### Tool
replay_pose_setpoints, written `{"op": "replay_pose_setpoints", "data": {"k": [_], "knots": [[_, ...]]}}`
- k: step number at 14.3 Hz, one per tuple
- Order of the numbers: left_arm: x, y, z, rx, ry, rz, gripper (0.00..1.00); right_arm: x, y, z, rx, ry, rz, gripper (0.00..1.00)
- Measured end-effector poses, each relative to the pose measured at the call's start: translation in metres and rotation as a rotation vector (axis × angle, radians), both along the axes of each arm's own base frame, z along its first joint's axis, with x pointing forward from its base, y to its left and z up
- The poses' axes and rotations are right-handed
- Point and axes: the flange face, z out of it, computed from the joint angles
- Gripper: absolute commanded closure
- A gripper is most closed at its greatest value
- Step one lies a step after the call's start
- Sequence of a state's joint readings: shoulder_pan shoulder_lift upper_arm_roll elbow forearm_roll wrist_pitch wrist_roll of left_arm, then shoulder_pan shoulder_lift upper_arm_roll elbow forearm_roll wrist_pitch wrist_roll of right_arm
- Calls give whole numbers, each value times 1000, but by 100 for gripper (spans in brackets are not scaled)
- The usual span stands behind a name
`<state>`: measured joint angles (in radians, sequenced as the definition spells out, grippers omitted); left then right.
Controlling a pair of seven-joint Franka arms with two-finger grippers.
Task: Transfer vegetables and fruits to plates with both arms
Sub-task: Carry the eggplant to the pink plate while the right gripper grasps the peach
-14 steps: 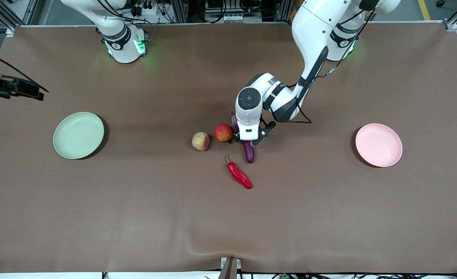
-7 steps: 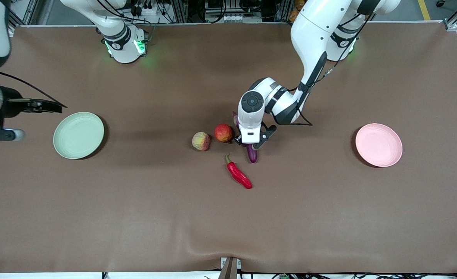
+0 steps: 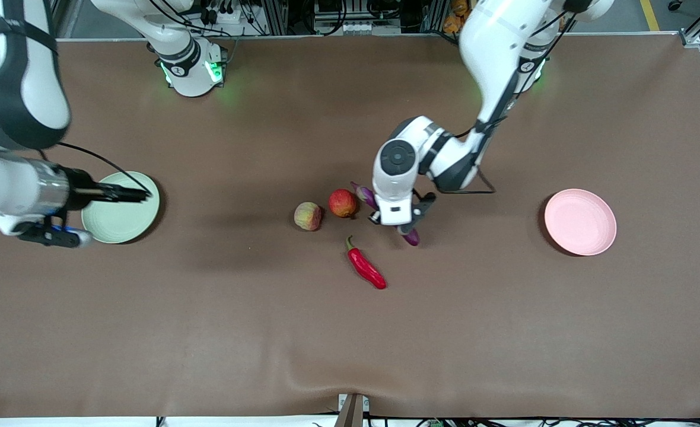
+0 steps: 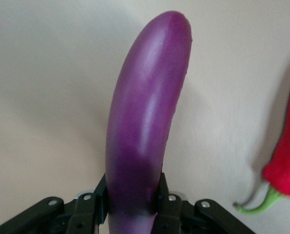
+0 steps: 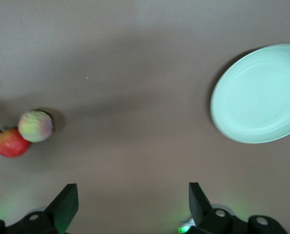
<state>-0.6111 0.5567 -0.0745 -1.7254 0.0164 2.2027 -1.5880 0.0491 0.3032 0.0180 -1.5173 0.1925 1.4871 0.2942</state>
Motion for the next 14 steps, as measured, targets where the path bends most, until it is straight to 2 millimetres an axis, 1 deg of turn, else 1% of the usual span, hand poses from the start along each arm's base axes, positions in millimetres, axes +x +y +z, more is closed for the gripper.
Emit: {"op": "replay_pose_setpoints", "data": {"k": [1, 3, 4, 5, 6, 7, 8, 9, 11, 14], "knots": [[10, 22, 24, 22, 21, 32, 73, -1, 17, -8, -15, 7, -44, 0], [31, 76, 63, 57, 60, 90, 73, -5, 64, -25, -54, 8, -123, 0], [42, 109, 75, 69, 88, 90, 73, -8, 91, -36, -75, 1, -157, 0], [52, 143, 82, 81, 120, 70, 73, -11, 122, -51, -94, -9, -187, 0], [61, 178, 83, 95, 148, 36, 73, -16, 152, -66, -109, -23, -213, 0], [70, 212, 79, 112, 168, -5, 73, -22, 181, -83, -123, -36, -238, 0], [76, 244, 73, 130, 186, -52, 73, -27, 203, -99, -135, -40, -255, 0], [80, 275, 65, 147, 207, -108, 73, -32, 221, -115, -146, -38, -263, 0], [83, 333, 52, 176, 253, -233, 73, -36, 240, -145, -164, -30, -274, 0], [87, 418, 46, 182, 302, -404, 73, -38, 263, -183, -170, -53, -305, 0]]}}
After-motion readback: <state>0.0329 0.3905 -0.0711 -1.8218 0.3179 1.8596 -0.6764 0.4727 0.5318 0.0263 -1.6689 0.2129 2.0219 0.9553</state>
